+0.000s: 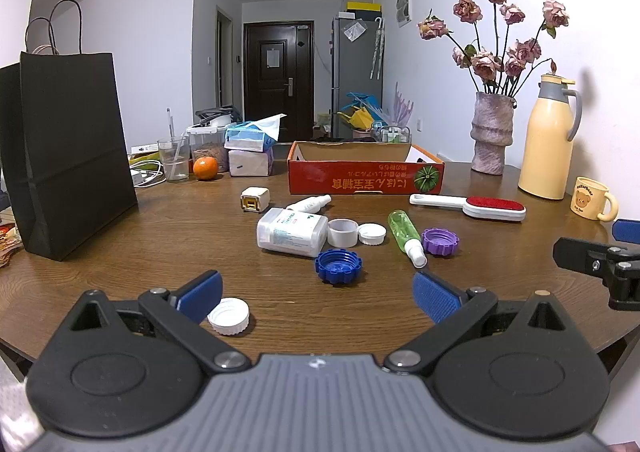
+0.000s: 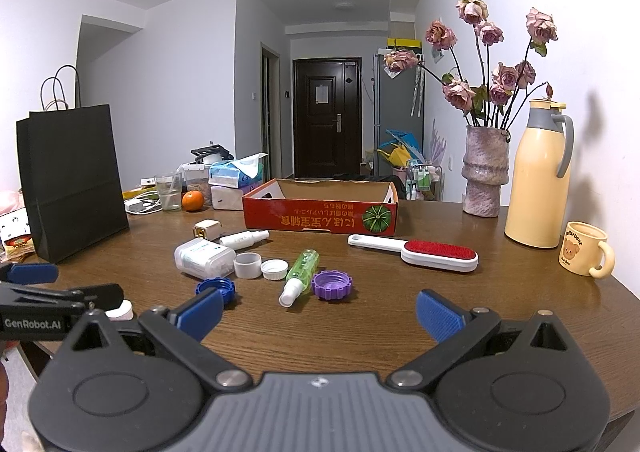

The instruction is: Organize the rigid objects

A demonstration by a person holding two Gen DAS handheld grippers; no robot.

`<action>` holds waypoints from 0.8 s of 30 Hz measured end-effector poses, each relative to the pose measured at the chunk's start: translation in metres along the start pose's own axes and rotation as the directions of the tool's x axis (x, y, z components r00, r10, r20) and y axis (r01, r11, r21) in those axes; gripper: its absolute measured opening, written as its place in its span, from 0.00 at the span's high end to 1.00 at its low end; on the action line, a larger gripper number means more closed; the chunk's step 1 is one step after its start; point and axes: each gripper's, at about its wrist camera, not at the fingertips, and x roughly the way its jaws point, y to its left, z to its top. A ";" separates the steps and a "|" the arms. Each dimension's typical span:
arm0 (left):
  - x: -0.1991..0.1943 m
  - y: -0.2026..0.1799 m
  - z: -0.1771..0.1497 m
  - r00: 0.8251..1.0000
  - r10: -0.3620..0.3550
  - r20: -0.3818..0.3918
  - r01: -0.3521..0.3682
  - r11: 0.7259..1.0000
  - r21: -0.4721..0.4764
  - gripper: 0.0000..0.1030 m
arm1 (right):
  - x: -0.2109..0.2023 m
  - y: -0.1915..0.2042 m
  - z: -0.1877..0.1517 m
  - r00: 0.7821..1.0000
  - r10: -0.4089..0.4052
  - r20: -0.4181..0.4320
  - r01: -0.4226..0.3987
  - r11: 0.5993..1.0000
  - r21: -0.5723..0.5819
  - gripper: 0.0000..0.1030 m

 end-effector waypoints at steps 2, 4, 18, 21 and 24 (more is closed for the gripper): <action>-0.001 -0.001 0.001 1.000 0.001 0.000 -0.001 1.000 0.000 0.00 | 0.000 0.000 0.000 1.000 0.000 0.001 0.000 1.000 0.000 0.00; -0.001 -0.001 0.001 1.000 0.001 0.002 -0.001 1.000 -0.001 0.00 | 0.000 0.000 0.000 1.000 0.001 0.000 -0.001 1.000 0.000 0.00; -0.004 0.000 0.005 1.000 0.001 0.003 -0.001 1.000 -0.002 0.00 | -0.002 -0.001 0.002 1.000 0.001 0.002 -0.001 1.000 -0.001 0.00; -0.004 0.000 0.005 1.000 0.001 0.004 -0.001 1.000 -0.002 0.00 | -0.003 -0.001 0.002 1.000 0.001 0.002 -0.001 1.000 -0.001 0.00; -0.004 0.000 0.005 1.000 0.001 0.004 -0.001 1.000 -0.003 0.00 | -0.003 -0.001 0.003 1.000 0.002 0.002 -0.002 1.000 -0.002 0.00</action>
